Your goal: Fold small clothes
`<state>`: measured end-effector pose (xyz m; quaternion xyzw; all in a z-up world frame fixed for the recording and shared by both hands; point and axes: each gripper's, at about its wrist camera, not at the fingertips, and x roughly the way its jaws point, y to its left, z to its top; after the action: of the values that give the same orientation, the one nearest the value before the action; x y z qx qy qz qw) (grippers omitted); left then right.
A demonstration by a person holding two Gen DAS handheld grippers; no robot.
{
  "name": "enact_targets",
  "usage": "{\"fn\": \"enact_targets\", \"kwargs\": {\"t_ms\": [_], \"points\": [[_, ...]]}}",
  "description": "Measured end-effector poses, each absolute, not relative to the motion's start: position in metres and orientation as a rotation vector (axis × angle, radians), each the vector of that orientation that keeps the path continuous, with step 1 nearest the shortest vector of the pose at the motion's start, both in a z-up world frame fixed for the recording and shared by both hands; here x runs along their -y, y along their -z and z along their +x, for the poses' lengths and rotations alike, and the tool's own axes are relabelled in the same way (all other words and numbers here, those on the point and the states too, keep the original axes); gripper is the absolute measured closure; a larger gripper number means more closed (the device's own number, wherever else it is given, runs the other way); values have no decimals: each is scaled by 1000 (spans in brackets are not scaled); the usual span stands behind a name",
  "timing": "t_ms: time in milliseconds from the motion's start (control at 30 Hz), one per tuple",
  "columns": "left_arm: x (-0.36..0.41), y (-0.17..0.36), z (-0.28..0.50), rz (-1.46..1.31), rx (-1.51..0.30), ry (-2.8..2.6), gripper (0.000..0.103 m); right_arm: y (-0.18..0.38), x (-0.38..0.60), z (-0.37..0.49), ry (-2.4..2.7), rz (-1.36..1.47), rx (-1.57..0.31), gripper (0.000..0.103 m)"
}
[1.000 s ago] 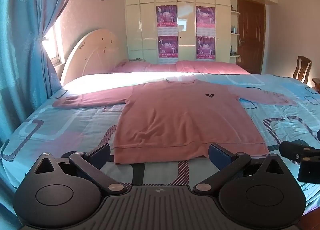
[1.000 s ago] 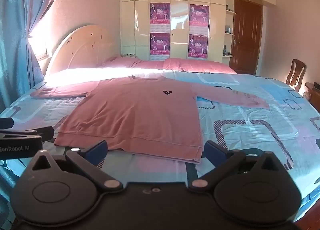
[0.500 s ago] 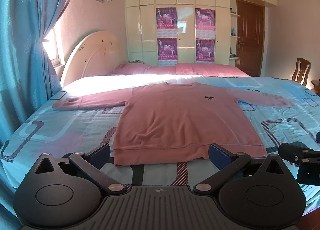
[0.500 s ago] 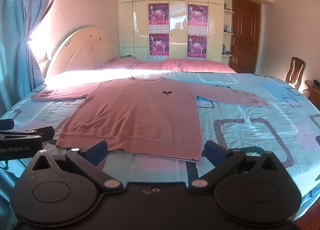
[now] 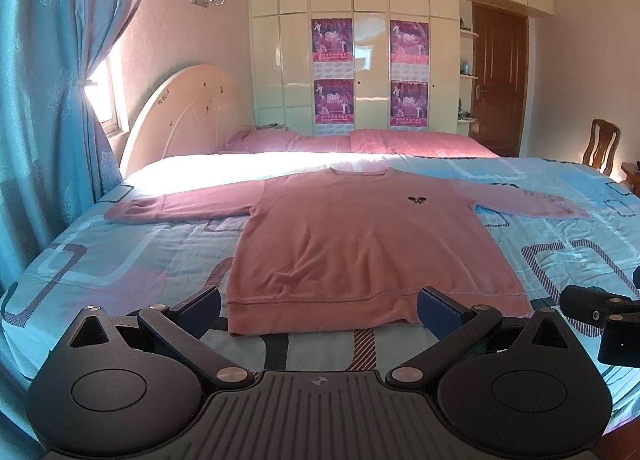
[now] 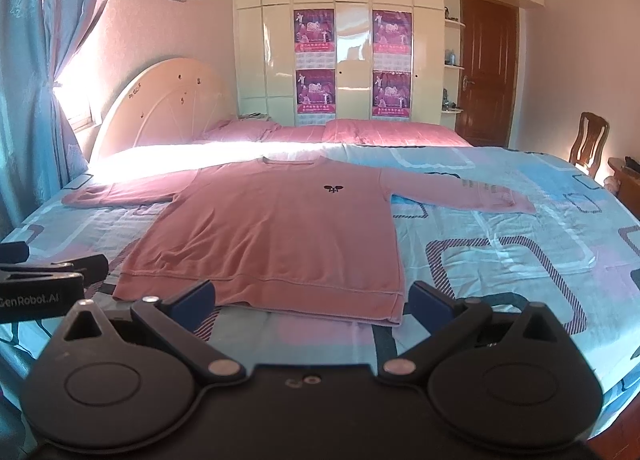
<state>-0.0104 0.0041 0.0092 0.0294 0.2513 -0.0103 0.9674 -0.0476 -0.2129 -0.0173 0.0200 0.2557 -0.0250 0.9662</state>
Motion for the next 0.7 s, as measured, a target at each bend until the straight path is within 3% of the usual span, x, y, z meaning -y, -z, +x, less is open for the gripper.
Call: {"fn": "enact_targets", "kwargs": {"t_ms": [700], "points": [[-4, -10, -10, 65, -504, 24, 0, 14, 214, -48, 52, 45, -511, 1]]}}
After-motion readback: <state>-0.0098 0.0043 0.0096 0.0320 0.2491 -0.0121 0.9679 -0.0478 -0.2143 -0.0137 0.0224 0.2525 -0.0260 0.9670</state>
